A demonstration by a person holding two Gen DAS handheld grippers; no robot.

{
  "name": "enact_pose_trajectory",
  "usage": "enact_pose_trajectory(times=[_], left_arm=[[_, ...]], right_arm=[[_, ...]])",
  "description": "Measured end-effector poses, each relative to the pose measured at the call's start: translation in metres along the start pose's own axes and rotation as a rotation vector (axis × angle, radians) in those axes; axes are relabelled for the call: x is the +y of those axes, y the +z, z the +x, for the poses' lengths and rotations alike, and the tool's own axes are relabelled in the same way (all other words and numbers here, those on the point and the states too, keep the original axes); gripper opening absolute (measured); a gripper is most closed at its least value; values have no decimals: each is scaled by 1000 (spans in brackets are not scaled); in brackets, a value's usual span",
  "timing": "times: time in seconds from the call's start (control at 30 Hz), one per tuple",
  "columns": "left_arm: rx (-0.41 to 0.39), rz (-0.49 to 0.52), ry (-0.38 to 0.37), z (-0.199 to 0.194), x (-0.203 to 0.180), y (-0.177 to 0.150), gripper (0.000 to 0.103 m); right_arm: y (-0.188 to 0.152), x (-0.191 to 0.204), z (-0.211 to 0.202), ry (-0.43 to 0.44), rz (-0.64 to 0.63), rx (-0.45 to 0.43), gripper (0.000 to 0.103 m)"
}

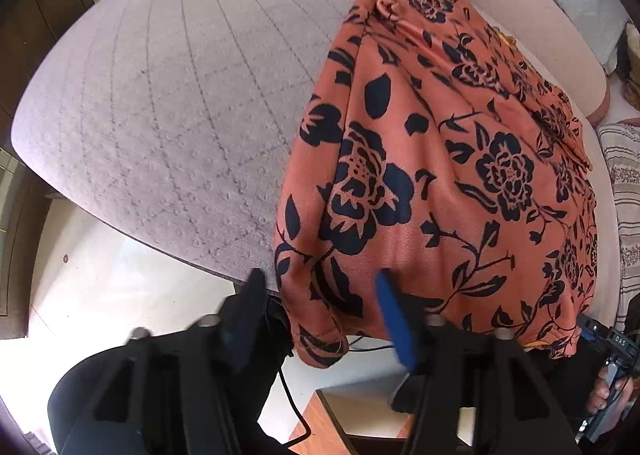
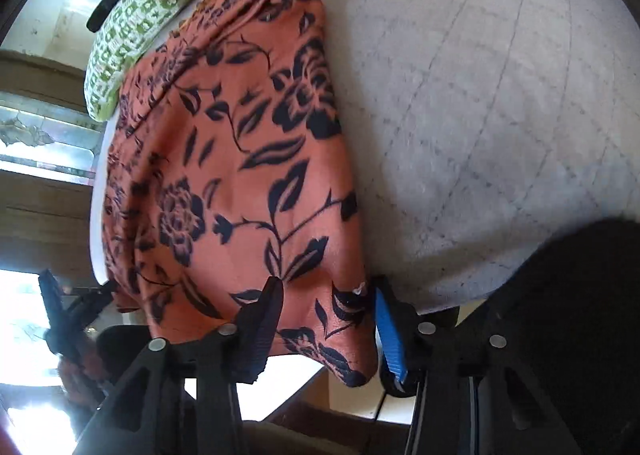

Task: Fold small clothes

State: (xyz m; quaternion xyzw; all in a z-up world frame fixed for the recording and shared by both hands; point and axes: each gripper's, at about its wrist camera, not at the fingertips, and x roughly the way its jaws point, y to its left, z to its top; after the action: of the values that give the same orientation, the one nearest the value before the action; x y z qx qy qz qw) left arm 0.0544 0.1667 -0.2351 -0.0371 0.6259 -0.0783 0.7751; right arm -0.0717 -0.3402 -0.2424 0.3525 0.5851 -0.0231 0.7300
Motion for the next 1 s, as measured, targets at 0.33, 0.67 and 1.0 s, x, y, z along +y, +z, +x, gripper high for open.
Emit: enact_pose_trajectory(times=[0.33,0.67,1.0], left_arm=[[-18,1,-49,-6,12,-1,5],[-137,28,-251,-92,5,115,5],[-261,-164,-108,-20,-45,336,10]], right_arm=[[-7,43,-16,-30,-199,-29,6],[100,69,-88,201,-139,-201,6],[310,51,-41,174,157,-428,31]])
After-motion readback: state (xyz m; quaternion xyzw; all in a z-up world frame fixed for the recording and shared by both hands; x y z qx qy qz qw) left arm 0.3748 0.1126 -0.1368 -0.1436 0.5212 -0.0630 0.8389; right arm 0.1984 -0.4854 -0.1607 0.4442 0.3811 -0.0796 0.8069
